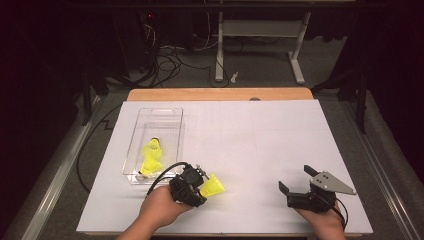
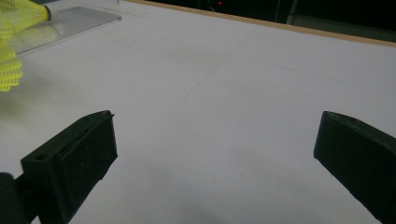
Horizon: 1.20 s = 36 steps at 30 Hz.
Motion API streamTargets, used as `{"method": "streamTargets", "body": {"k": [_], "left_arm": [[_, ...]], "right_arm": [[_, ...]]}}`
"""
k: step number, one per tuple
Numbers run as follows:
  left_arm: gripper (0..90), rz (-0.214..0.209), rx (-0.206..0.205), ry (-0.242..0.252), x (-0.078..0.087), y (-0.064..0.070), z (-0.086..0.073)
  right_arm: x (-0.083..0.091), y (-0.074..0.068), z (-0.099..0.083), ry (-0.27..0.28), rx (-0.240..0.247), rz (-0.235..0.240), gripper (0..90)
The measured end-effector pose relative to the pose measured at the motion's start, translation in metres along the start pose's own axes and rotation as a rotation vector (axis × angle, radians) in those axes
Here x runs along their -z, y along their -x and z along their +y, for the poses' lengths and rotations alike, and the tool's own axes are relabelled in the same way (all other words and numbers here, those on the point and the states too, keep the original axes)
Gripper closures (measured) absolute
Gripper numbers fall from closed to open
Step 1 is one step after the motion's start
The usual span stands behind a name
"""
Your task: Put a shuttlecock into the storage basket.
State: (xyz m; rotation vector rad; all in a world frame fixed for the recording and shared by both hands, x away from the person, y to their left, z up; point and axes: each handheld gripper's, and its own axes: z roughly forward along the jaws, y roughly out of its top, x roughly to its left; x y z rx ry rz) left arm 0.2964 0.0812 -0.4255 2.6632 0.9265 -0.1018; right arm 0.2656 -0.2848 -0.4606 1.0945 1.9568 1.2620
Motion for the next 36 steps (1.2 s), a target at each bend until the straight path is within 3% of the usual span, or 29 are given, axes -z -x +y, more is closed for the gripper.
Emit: {"method": "streamTargets", "body": {"k": [5,18,29,36], "left_arm": [[64.0,0.002,0.010,-0.006,0.000,0.000,0.000],[64.0,-0.019,0.016,-0.031,0.011,0.001,0.006],[64.0,-0.031,0.020,-0.023,0.042,0.006,0.023],[64.0,-0.041,0.065,-0.013,0.058,-0.004,0.022]], "right_arm": [[0.002,-0.001,0.001,0.027,-0.001,0.034,0.1],[0.002,-0.004,0.003,0.024,0.020,0.047,0.1],[0.003,-0.005,0.004,0.028,0.024,0.060,0.2],[0.003,-0.005,0.004,0.027,0.027,0.061,0.2]]}}
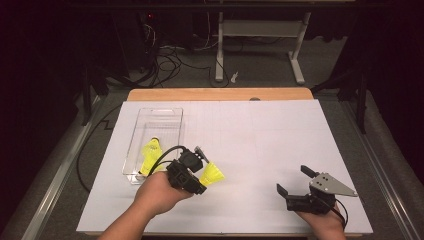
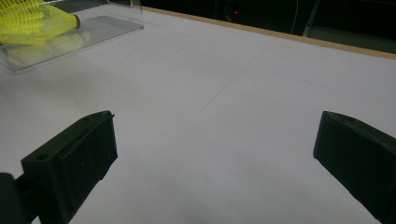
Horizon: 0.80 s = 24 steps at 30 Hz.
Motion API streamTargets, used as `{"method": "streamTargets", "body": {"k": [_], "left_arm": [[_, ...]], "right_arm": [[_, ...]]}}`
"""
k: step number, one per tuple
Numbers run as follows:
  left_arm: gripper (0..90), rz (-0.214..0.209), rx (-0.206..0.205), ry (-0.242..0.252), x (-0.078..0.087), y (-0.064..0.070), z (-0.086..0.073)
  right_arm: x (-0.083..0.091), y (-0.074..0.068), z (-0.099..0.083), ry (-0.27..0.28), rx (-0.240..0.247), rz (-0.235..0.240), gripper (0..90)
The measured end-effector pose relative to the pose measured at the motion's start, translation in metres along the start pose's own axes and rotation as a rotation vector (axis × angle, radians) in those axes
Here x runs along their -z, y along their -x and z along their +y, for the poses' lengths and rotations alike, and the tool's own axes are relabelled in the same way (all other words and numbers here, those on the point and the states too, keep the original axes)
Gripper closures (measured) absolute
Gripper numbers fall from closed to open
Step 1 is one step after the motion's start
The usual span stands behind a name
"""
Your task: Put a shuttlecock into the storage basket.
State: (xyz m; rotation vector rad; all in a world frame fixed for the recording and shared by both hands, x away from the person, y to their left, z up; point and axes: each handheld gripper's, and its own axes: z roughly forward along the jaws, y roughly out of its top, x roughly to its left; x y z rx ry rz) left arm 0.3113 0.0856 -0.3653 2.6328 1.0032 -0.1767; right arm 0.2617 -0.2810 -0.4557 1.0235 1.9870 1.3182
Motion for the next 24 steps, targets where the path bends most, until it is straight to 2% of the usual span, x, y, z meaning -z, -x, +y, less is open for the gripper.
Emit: {"method": "streamTargets", "body": {"k": [2,8,24], "left_arm": [[64.0,0.000,0.012,-0.006,0.005,-0.003,-0.001],[64.1,-0.004,0.045,0.017,0.022,-0.013,-0.005],[64.1,0.024,0.134,0.036,0.043,-0.043,-0.019]], "right_arm": [[-0.001,0.000,0.000,-0.004,0.000,0.003,0.2],[-0.002,0.000,-0.001,-0.009,0.001,0.003,0.2],[-0.002,0.000,-0.001,-0.014,-0.005,0.001,0.3]]}}
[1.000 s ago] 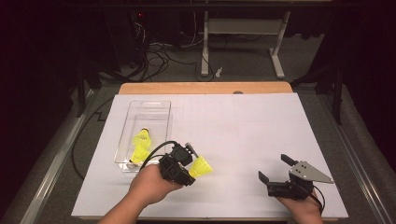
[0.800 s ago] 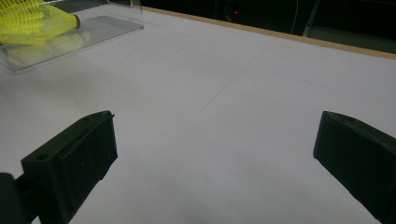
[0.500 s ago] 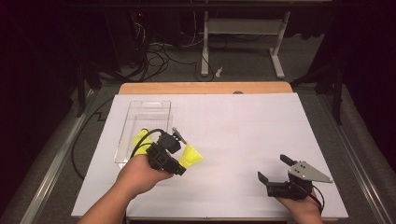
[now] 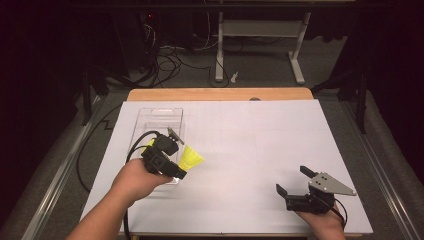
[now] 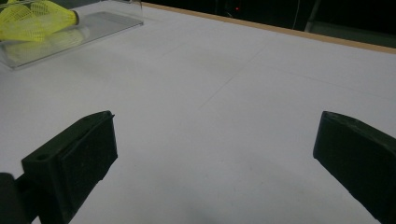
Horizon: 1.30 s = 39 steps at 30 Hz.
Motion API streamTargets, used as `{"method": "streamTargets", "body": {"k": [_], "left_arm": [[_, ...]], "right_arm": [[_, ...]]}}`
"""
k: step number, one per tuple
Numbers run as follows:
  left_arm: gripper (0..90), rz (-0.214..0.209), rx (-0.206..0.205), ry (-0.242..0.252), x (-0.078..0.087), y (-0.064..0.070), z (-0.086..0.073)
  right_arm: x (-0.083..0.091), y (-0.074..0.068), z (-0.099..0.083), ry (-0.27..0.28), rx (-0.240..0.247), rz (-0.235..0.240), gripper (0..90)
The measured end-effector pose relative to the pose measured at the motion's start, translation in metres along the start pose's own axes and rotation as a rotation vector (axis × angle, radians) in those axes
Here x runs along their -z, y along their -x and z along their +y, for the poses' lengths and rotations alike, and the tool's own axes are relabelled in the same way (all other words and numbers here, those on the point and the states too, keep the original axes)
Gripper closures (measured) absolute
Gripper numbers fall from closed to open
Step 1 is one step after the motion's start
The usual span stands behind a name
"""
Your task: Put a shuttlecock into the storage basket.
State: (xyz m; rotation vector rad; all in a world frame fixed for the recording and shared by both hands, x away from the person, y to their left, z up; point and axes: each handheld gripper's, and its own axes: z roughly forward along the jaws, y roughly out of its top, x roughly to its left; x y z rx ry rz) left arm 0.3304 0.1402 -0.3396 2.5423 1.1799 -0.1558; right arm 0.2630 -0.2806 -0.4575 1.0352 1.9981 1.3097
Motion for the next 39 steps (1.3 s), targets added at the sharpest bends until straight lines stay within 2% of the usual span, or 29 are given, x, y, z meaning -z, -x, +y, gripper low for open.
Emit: {"method": "streamTargets", "body": {"k": [8,11,17,32,39], "left_arm": [[64.1,0.026,0.059,0.001,0.005,-0.021,-0.007],[64.1,0.025,0.092,0.006,0.006,-0.030,-0.009],[64.1,0.031,0.125,0.003,0.002,-0.042,-0.014],[64.1,0.046,0.140,-0.005,0.009,-0.052,-0.023],[64.0,0.054,0.141,-0.025,0.004,-0.056,-0.023]], "right_arm": [[0.000,0.000,0.000,-0.003,0.003,0.002,0.3],[0.000,0.000,0.000,-0.005,0.006,0.003,0.3],[-0.001,0.000,0.000,-0.009,0.006,0.005,0.4],[-0.003,-0.001,-0.001,-0.018,0.012,0.008,0.4],[-0.003,-0.002,-0.001,-0.020,0.014,0.010,0.5]]}}
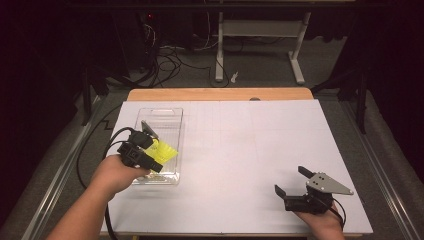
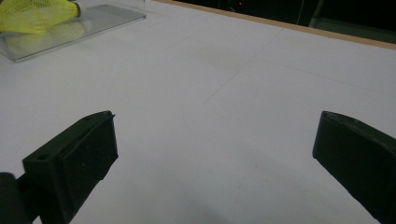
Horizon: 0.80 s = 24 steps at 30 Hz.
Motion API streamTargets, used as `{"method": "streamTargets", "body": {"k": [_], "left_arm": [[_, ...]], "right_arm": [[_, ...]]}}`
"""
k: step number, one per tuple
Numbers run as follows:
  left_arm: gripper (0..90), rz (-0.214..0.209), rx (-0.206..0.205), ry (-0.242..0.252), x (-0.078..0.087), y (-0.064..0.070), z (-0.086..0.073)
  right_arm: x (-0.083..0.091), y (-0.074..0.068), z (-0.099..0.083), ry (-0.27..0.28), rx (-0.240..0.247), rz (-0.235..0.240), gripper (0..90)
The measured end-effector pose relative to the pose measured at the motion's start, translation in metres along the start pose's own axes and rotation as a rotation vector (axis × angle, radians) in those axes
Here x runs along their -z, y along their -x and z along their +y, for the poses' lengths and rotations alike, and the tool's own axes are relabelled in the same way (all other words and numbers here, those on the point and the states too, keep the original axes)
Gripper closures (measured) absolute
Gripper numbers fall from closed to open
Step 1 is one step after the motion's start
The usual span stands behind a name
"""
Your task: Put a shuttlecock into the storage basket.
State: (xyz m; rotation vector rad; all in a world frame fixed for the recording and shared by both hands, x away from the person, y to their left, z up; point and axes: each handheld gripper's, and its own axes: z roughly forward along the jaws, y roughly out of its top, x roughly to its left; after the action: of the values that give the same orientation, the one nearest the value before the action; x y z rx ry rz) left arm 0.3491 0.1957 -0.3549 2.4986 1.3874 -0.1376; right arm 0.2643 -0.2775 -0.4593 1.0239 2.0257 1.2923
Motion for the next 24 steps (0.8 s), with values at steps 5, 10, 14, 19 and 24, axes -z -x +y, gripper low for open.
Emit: {"method": "streamTargets", "body": {"k": [5,10,14,19,24], "left_arm": [[64.0,-0.004,0.011,-0.013,-0.006,-0.004,0.001],[64.1,-0.008,0.029,-0.017,-0.011,-0.008,0.001],[64.2,-0.011,0.030,-0.030,-0.015,-0.011,0.004],[64.2,-0.012,0.029,-0.049,-0.022,-0.012,0.008],[64.2,-0.019,0.043,-0.065,-0.030,-0.015,0.012]], "right_arm": [[-0.001,0.000,0.000,-0.005,-0.001,-0.001,0.5],[-0.001,0.000,-0.001,-0.007,-0.001,0.000,0.5],[-0.002,0.000,-0.001,-0.009,0.002,0.001,0.6],[-0.002,0.001,-0.001,-0.012,0.003,0.003,0.6],[-0.002,0.001,-0.001,-0.015,0.001,0.004,0.7]]}}
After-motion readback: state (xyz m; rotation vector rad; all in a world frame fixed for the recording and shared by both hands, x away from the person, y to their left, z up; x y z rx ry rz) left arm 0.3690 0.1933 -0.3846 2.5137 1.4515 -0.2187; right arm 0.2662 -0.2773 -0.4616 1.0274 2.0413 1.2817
